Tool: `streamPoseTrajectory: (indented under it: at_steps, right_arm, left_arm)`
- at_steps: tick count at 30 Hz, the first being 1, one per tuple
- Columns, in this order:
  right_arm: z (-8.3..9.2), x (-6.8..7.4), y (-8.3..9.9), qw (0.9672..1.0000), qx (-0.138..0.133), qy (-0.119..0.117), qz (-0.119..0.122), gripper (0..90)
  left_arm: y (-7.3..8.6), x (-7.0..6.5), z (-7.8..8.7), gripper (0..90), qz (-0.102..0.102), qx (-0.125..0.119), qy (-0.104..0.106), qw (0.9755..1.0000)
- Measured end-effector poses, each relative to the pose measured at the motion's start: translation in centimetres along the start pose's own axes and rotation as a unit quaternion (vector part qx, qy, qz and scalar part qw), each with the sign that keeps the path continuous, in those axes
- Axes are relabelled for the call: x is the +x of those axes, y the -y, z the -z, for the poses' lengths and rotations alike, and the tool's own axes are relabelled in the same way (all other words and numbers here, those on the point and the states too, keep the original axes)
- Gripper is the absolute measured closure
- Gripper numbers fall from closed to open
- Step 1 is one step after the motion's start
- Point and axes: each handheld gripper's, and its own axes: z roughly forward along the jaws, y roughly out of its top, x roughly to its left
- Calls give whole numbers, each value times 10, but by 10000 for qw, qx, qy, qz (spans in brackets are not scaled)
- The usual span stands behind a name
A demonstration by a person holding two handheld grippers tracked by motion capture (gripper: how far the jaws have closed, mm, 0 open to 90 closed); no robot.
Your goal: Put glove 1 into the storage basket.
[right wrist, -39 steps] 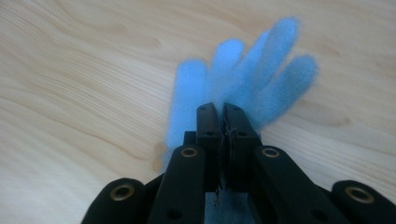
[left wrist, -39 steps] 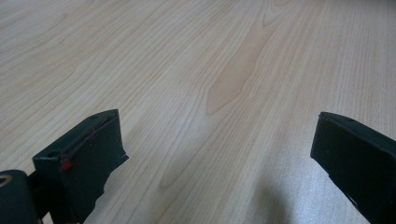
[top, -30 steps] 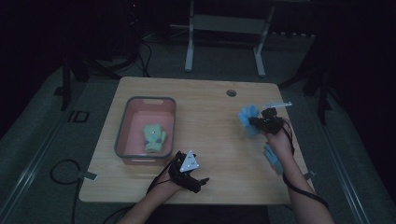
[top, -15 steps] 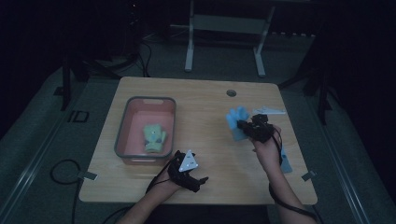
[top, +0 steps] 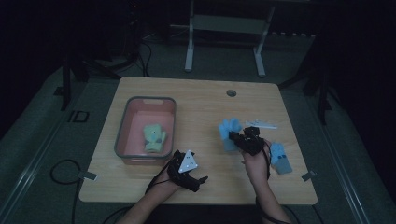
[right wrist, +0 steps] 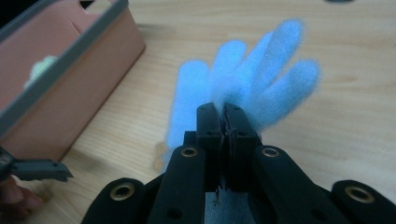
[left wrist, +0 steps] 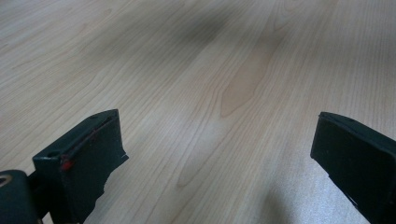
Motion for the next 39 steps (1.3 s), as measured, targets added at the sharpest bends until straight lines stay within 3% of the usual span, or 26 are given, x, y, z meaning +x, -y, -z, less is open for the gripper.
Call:
streamPoseTrajectory:
  at_steps: [3,7,14,18,24,29,36,39]
  right_arm:
    - [-9,0,9,10000,36,78,-21,866]
    - [-21,-2,21,9995,122,82,-270,866]
    - [-43,3,38,9986,303,153,-416,865]
    - [-50,-2,44,9974,355,242,-577,851]
    - [-56,-8,50,9969,410,373,-555,802]
    - [-54,-9,49,9966,387,314,-649,732]
    - [-35,-9,32,9984,228,232,-451,713]
    - [-20,-15,18,9995,113,208,-224,699]
  left_arm:
    - [0,-1,0,26,-25,9,-17,10000]
    - [1,-1,-2,26,-30,14,-10,10000]
    - [1,-2,-1,26,-38,9,-6,10000]
    - [2,-2,-1,26,-42,4,12,10000]
    - [2,-2,-2,26,-56,26,28,10000]
    - [2,-2,-2,26,-58,27,33,10000]
    - [3,-2,-2,26,-42,33,46,10000]
    - [2,-2,-2,26,-41,14,41,10000]
